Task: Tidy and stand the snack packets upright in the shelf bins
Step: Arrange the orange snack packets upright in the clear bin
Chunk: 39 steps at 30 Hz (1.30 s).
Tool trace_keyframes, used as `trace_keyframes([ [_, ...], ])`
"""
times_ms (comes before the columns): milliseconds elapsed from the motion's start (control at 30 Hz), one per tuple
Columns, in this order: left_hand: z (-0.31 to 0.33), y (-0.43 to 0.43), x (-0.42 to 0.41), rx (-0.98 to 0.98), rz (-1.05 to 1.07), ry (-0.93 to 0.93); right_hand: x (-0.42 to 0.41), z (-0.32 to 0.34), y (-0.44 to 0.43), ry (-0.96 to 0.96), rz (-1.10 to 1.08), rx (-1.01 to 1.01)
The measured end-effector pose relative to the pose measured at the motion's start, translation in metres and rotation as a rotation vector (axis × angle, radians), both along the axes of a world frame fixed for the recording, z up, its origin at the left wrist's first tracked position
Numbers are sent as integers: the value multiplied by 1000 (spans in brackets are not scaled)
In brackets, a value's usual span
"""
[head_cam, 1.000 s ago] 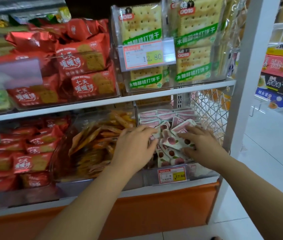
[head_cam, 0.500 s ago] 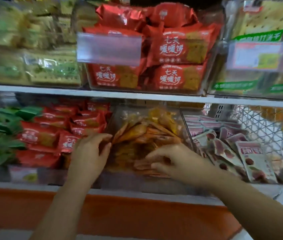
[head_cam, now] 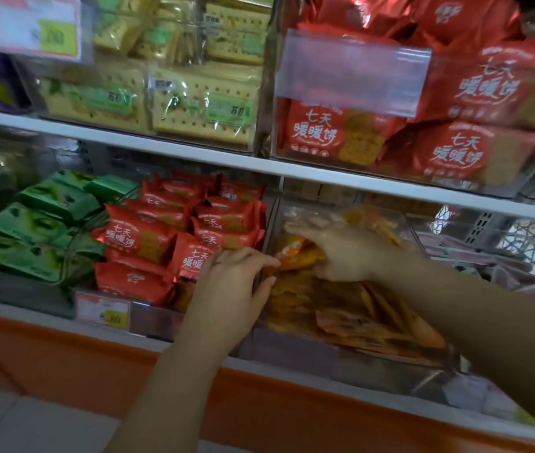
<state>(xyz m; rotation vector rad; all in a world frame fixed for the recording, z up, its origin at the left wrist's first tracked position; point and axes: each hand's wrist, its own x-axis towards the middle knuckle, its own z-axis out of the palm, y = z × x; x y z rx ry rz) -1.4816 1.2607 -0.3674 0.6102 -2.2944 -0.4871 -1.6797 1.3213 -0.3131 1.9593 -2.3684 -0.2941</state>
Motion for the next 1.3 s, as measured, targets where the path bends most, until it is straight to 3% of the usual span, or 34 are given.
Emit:
trace_keyframes([
  [200,3,-2,-6,43,-11,63,-10,1,-7,60,9,-185],
  [367,6,-1,-12,31,-12,71,-22,9,41,-31,-120,-543],
  [533,5,9,-25,20,-26,69,-10,-5,105,234,-243,-771],
  [700,6,26,-38,23,-125,55,-5,6,140,122,-516,-583],
  [867,7,36,-46,114,-171,34,-1,16,137,-15,-594,-514],
  [1033,6,38,-53,200,-169,-1,1,12,139,-34,-671,-376],
  [1200,-2,32,-63,411,-121,-246,12,16,141,101,-501,-506],
  [1300,-5,28,-71,479,-104,-310,19,20,135,199,-294,-363],
])
